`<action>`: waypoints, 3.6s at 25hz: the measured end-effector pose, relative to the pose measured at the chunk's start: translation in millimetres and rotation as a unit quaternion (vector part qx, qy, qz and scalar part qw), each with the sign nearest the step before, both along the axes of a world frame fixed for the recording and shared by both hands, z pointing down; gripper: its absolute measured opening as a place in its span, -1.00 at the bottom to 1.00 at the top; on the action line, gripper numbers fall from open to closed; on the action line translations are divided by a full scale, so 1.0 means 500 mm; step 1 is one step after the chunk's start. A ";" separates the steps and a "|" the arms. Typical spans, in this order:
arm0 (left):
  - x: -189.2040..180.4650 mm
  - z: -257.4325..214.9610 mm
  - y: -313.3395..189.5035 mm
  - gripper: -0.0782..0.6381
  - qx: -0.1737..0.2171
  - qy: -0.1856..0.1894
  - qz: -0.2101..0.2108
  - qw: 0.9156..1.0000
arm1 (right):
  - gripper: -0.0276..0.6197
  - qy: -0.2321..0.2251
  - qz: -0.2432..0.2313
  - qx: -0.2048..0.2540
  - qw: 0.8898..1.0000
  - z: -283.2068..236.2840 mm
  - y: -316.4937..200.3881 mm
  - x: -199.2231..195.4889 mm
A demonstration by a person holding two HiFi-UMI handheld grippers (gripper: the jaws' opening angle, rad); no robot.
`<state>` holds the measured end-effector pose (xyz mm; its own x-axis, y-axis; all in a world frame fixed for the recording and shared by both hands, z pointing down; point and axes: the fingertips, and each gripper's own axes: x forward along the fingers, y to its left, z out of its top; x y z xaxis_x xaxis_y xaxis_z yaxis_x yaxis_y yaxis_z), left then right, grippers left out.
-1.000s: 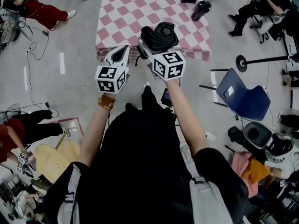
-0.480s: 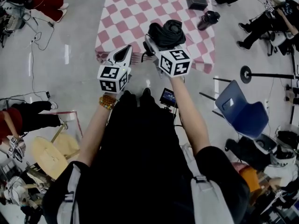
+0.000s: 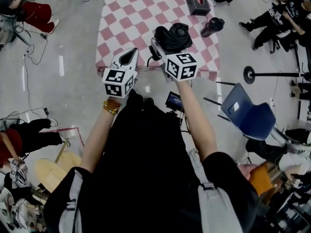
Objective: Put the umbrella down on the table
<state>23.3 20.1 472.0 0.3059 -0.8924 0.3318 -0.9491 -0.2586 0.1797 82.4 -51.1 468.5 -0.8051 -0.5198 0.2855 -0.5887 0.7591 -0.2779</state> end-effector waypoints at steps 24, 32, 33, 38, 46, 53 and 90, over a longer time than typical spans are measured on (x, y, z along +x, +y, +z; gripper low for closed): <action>-0.088 0.072 -0.236 -0.74 -0.046 0.010 -0.015 0.999 | -0.30 0.091 0.003 -0.112 0.990 0.240 -0.324 -0.073; -0.090 0.089 -0.284 -0.74 -0.060 0.005 -0.039 0.997 | -0.30 0.113 -0.010 -0.140 0.984 0.311 -0.408 -0.089; -0.089 0.093 -0.292 -0.74 -0.062 0.004 -0.041 0.997 | -0.30 0.113 -0.012 -0.145 0.983 0.322 -0.418 -0.091; -0.093 0.103 -0.311 -0.74 -0.070 0.005 -0.053 0.996 | -0.30 0.122 -0.022 -0.154 0.980 0.346 -0.449 -0.102; -0.098 0.108 -0.324 -0.74 -0.074 0.006 -0.069 0.995 | -0.30 0.142 -0.030 -0.165 0.976 0.387 -0.479 -0.107; -0.103 0.116 -0.334 -0.74 -0.079 0.007 -0.083 0.993 | -0.30 0.154 -0.028 -0.182 0.971 0.424 -0.496 -0.106; -0.167 0.129 -0.365 -0.74 -0.087 0.016 -0.126 0.988 | -0.27 0.194 0.016 -0.222 0.956 0.534 -0.583 -0.180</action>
<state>-60.1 -162.2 536.7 0.0942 -0.8713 0.4815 -0.9727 0.0224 0.2308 -7.8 -342.7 735.5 -0.5799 -0.3011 0.7570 -0.7334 0.5975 -0.3242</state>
